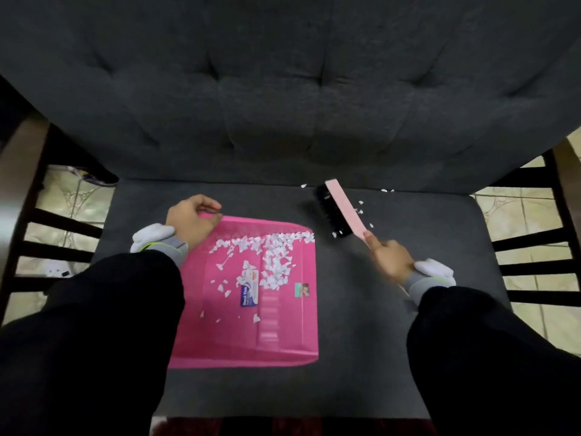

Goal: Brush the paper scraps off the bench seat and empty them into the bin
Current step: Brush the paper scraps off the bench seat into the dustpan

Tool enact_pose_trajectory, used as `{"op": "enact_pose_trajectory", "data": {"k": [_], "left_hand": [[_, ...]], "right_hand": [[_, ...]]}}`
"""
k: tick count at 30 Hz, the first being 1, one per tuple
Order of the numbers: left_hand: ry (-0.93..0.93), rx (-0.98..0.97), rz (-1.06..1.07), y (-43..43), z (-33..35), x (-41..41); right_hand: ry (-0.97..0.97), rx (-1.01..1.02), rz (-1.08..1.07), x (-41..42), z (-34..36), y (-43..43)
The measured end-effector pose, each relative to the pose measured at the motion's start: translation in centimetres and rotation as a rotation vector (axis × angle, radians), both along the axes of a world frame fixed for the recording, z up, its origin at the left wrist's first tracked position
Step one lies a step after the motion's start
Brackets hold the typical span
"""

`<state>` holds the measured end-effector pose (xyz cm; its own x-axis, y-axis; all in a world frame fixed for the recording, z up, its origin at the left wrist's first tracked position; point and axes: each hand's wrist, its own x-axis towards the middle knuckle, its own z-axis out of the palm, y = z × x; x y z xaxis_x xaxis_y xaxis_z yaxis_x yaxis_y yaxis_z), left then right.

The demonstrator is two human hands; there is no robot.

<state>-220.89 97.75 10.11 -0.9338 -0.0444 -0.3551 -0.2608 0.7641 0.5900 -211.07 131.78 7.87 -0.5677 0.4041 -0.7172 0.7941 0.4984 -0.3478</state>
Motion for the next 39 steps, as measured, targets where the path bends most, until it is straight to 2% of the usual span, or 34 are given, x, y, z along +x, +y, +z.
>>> {"op": "enact_pose_trajectory", "data": {"k": [3, 5, 9, 11, 15, 20, 23, 28, 34, 39], "left_hand": [[0.043, -0.020, 0.019, -0.8, 0.2, 0.7], [0.006, -0.014, 0.063, -1.4, 0.2, 1.2], [-0.270, 0.000, 0.090, -2.9, -0.1, 2.5], [-0.330, 0.016, 0.077, -3.8, -0.5, 2.9], [-0.204, 0.033, 0.126, -3.9, -0.5, 2.8], [-0.100, 0.032, 0.163, -3.4, -0.7, -0.3], [-0.105, 0.067, 0.214, -2.6, -1.0, -1.9], [-0.179, 0.368, 0.457, -2.5, -1.4, -1.5], [-0.189, 0.353, 0.419, -1.9, -1.9, 0.3], [-0.139, 0.364, 0.436, 0.6, -1.9, 0.2]], "right_hand": [[0.051, -0.098, -0.027, -0.6, 0.1, -2.6], [0.053, -0.151, -0.024, -0.7, 0.1, -3.8], [0.044, -0.178, -0.024, -0.5, -0.1, -4.8], [0.042, -0.149, -0.019, -0.4, -0.1, -4.8], [0.057, -0.061, -0.025, 0.0, -0.4, -4.1], [0.181, 0.052, -0.049, 0.1, -1.1, -0.7], [0.212, 0.150, -0.092, 0.8, -1.3, 2.2], [0.153, 0.263, -0.209, 2.4, -1.8, 5.7], [0.032, 0.302, -0.233, 3.2, -2.5, 6.7], [0.035, 0.276, -0.191, 2.9, -2.6, 4.8]]}}
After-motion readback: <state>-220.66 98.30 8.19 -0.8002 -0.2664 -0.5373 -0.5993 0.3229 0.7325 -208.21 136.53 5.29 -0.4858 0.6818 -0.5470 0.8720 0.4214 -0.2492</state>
